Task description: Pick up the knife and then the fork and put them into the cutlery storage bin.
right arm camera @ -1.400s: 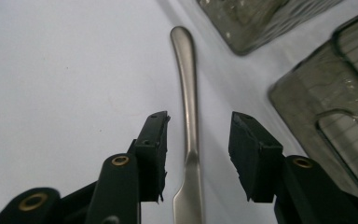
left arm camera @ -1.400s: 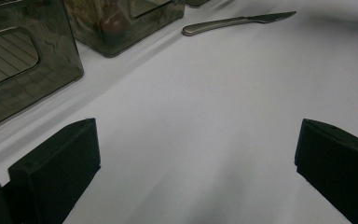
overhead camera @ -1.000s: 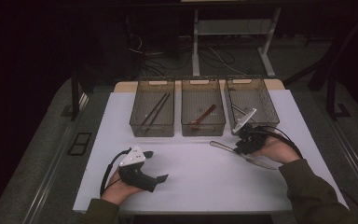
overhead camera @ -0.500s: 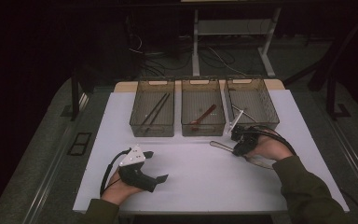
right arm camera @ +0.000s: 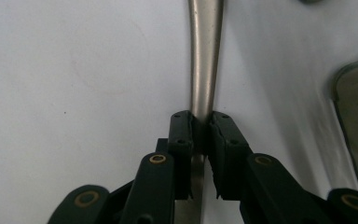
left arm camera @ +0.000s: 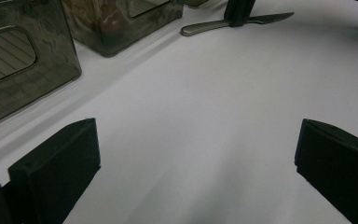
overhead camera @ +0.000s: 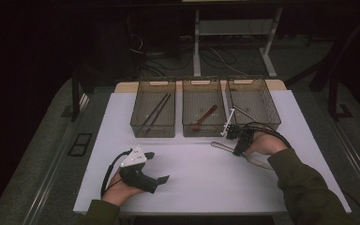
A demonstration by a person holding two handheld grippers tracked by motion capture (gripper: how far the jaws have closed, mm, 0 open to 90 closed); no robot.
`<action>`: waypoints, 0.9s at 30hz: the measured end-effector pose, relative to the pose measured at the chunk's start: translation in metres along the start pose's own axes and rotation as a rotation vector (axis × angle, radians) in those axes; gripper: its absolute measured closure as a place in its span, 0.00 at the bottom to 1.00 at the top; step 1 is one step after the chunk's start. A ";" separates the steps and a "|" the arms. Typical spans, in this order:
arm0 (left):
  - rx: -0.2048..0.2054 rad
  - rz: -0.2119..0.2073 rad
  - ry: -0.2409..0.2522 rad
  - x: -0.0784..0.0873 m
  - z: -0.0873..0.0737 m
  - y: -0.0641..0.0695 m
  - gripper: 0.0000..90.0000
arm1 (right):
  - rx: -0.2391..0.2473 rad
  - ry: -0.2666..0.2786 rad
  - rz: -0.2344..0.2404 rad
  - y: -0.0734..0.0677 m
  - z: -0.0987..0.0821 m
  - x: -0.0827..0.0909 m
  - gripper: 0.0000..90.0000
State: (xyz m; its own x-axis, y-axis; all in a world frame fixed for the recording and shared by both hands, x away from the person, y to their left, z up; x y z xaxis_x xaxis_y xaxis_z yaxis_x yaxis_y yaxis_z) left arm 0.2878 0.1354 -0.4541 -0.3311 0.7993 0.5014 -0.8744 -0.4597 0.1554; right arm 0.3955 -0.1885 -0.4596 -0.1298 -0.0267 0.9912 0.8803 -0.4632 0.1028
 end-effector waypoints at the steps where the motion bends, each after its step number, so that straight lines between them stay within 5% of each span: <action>1: -0.001 -0.001 -0.001 0.000 0.000 0.000 0.00 | -0.004 -0.004 -0.004 0.000 0.000 0.000 0.87; 9: 0.001 0.000 0.002 0.000 0.000 0.000 0.00 | 0.003 0.063 0.006 0.000 -0.005 0.004 0.88; 27: 0.001 0.002 0.002 0.000 0.000 -0.001 0.00 | -0.178 0.369 -0.039 0.013 -0.033 0.056 0.88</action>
State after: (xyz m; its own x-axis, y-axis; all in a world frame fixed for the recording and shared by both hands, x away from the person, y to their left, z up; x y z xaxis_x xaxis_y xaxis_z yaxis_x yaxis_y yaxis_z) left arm 0.2881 0.1359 -0.4540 -0.3332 0.7994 0.5000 -0.8736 -0.4612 0.1552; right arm 0.3845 -0.2252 -0.4060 -0.3452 -0.3067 0.8870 0.7827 -0.6156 0.0918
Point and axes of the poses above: each handheld gripper's, and its own axes: x roughly backward along the jaws, z roughly out of its top, y roughly to its right, the point moved 4 cm from there along -x, roughly forward along the jaws, and after that the axes turned 6 degrees about -z, right-handed, at the moved point
